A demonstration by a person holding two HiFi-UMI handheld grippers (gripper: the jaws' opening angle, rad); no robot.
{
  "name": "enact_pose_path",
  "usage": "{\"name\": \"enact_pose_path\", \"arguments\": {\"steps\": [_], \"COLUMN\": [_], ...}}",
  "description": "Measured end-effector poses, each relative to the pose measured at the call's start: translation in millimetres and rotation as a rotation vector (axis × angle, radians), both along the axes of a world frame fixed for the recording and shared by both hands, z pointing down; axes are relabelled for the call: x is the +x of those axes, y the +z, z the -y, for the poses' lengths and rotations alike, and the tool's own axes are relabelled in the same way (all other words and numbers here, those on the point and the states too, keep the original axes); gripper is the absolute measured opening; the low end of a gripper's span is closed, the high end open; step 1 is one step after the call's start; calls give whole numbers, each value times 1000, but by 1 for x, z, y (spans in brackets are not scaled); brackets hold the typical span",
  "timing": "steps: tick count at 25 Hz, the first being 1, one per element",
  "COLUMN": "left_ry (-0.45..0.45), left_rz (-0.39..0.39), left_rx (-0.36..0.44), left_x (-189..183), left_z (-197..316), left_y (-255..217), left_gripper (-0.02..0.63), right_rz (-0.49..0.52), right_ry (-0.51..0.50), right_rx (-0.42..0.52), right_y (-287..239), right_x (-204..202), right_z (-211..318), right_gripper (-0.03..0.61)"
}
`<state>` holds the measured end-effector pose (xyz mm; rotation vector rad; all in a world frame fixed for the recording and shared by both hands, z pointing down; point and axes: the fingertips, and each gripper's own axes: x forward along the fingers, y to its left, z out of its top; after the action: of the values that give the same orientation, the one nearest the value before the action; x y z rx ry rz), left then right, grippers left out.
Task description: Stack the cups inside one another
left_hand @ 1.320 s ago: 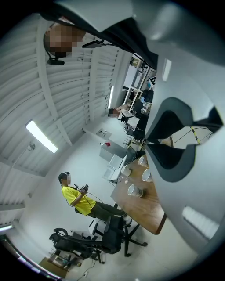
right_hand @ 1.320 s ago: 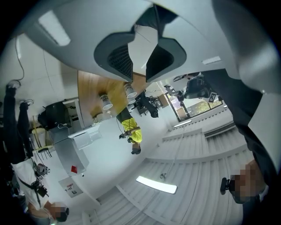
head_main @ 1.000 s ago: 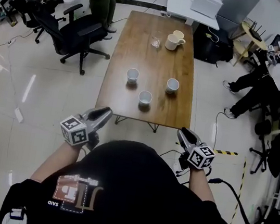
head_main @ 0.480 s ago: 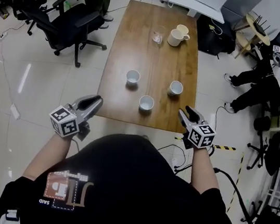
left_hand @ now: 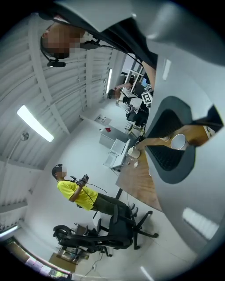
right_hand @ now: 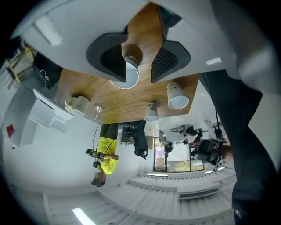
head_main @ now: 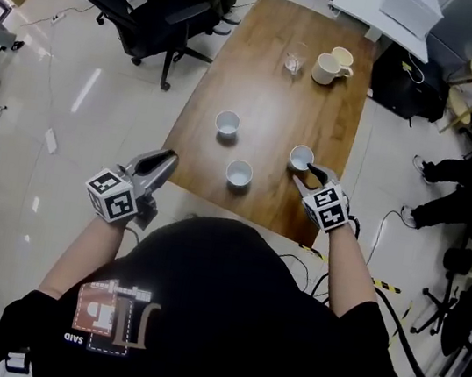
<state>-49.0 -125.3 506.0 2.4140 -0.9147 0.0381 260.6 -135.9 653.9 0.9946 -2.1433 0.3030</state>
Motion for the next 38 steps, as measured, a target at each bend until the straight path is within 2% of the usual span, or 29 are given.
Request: {"name": "enact_pose_path", "arguments": {"steps": [3,7,14,17,19,23,27,32,35,38], "left_ry": [16,38,128,149,159,169,170,150,128,109], "left_rz": [16,23,18,10,7,-5,-16,-29,-35,-38], "left_rx": [-17,-31,-19,-26,-31,-27,-14,1,4,3], "left_x": [16,15,6,1,-2,0,4,-3,-9,-15], "left_z": [-8,-3,16,21,23,28,28,28,26,24], "left_y": [5,10,14,16,18,20,18,13,13,13], "left_gripper": [28,28,28,28,28,28,28,28,27,28], "right_rz": [-107,-210,-334,-353,-351,-327,-215,-71,-73,-111], "right_ry": [-89,-153,-143,-125,-111,-104,-129,-278,-393,-467], "right_rx": [-4,-30,-74,-79,-82,-83,-62,-35,-40,-70], "right_y": [20,36,54,53,51,41,3,-64,-73,-59], "right_x": [-1,-8,-8,-9,-11,-14,-42,-114,-146,-163], "right_z": [6,10,12,12,12,11,4,-21,-39,-49], "right_gripper": [187,179,129,53,28,26,26,26,26,28]}}
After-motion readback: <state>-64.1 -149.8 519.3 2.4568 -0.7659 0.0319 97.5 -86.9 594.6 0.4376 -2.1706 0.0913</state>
